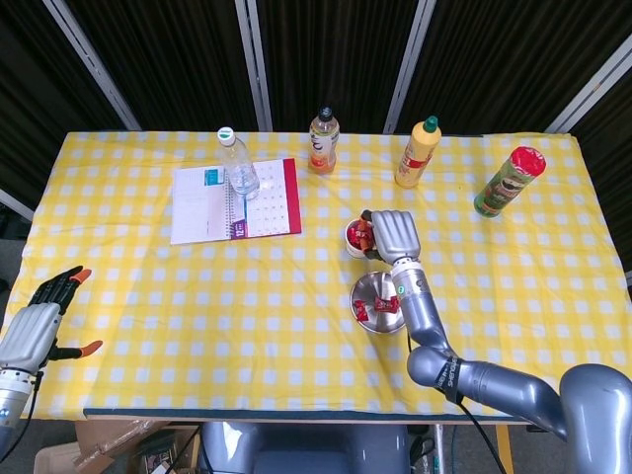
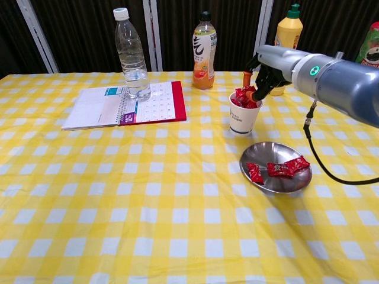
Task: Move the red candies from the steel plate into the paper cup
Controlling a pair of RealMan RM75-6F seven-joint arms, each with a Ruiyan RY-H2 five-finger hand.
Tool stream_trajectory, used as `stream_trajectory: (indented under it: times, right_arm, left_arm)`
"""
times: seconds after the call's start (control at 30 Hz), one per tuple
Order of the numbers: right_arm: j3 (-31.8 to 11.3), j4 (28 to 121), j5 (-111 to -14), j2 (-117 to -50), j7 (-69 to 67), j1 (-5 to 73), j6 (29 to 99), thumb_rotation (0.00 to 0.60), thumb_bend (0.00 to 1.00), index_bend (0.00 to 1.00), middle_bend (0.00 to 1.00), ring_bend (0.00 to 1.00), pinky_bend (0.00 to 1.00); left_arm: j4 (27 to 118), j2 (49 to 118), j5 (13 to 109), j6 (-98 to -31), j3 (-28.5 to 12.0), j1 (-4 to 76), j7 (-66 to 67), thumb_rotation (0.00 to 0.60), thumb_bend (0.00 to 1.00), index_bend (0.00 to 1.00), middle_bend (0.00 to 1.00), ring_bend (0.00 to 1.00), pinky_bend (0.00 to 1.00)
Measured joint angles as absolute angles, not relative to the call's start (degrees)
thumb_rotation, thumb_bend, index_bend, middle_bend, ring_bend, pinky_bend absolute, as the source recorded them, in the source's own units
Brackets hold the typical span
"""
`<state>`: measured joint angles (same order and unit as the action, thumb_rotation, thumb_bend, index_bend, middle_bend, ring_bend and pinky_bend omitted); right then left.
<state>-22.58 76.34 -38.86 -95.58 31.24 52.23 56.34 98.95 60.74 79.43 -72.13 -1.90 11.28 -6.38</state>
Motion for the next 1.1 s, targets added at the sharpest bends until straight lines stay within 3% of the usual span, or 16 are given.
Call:
stream_trajectory:
  times: [0.13, 0.3, 0.7, 0.83, 1.1]
  right_arm:
    - [-21.9, 74.1, -38.2, -96.7, 31.2, 52.9, 55.9, 0.6, 0.4, 0.34, 0.81, 0.9, 1.0]
    - [-21.6, 74.7, -38.5, -96.3, 31.1, 52.6, 57.0, 0.6, 0.39, 0.3, 0.81, 0.9, 1.0]
    - [-19.2, 85.7, -42.6, -91.7, 30.4, 48.4, 63.2, 0.6, 0.39, 0.32, 0.81, 0.9, 1.0]
    - [-16.3, 91.8, -44.7, -89.2, 30.8, 45.6, 65.7, 0.6, 0.39, 0.39, 0.81, 0.9, 1.0]
    - [-9.8, 97.0, -46.1, -87.1, 33.0, 41.4, 67.9, 0.6, 0.37, 0.4, 0.81, 0.9, 1.0]
  left_arm:
    - [99.1, 60.6, 79.4, -72.1, -1.9, 11.3, -6.4, 0.6, 0.04, 0.0, 0.0, 0.0, 0.0]
    - [99.1, 60.6, 79.5, -72.2, -1.9, 11.3, -6.5, 0.6, 0.04, 0.0, 0.0, 0.0, 0.0]
    - [98.5, 61.0, 80.4, -73.4, -1.8, 10.8, -6.6, 0.6, 0.04, 0.0, 0.0, 0.0, 0.0]
    - [98.4, 61.2, 80.7, -73.8, -1.7, 10.7, -6.3, 0.6, 0.04, 0.0, 0.0, 0.0, 0.0]
    - [98.2, 61.4, 81.5, -74.5, -1.6, 10.5, -6.0, 0.6, 0.04, 0.0, 0.0, 0.0, 0.0]
